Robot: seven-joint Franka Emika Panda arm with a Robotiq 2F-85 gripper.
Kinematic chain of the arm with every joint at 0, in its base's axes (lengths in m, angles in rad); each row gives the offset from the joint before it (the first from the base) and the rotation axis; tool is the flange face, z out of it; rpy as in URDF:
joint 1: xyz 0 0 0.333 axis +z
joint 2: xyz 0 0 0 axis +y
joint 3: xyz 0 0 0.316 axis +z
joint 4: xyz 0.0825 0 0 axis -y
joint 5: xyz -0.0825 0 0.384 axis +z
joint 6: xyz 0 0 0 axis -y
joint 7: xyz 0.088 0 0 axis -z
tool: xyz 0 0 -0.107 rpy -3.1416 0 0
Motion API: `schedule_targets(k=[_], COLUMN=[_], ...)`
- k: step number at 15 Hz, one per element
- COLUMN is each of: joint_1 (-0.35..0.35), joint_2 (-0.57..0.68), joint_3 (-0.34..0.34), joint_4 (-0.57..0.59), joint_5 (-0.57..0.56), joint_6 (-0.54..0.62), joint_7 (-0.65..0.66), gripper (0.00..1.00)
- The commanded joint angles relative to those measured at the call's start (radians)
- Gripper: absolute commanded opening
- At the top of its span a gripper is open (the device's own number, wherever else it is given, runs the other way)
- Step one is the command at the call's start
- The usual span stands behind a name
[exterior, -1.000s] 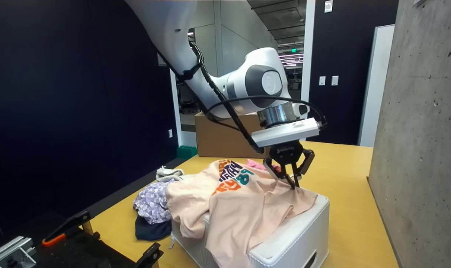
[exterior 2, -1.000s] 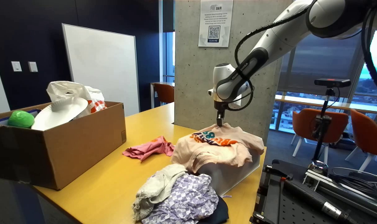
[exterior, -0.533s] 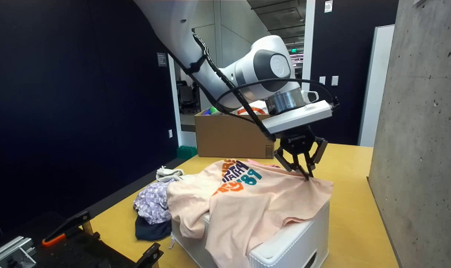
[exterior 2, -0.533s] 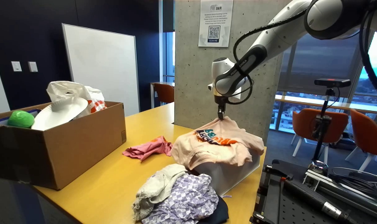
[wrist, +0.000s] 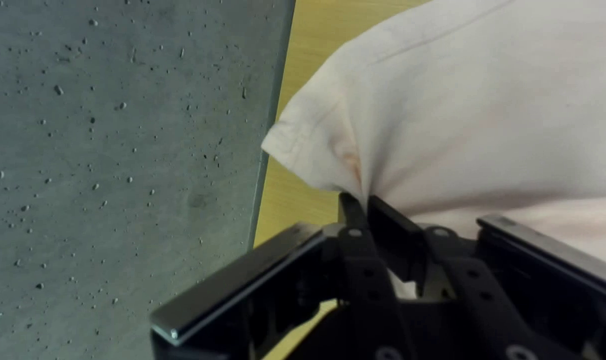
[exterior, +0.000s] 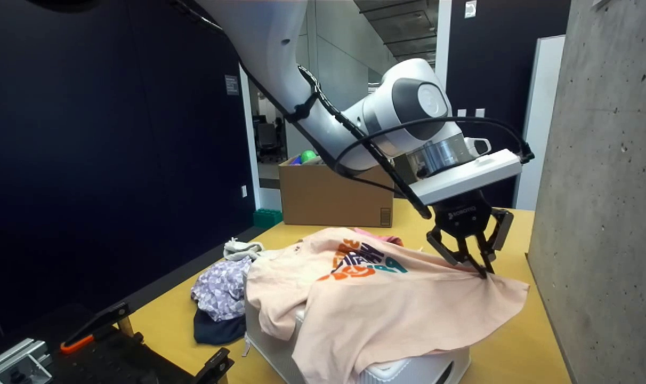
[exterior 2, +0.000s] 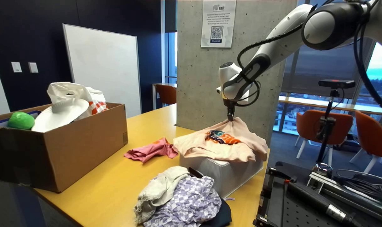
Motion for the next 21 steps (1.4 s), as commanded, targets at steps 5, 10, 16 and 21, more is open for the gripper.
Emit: schedule_targets(k=[5,10,16,21], joint_1=[0.003,0.055,0.126,0.148], joint_2=[0.084,-0.008,-0.260,-0.490], joint_3=[-0.035,-0.030,0.042,0.120], joint_4=[0.118,0.002,-0.307,-0.571], joint_5=[-0.039,-0.052,-0.024,0.048], joint_6=[-0.028,-0.009,-0.001,-0.002], joint_7=[0.011,0.049,0.059,0.066], gripper=[0.29,0.63,1.00,1.00])
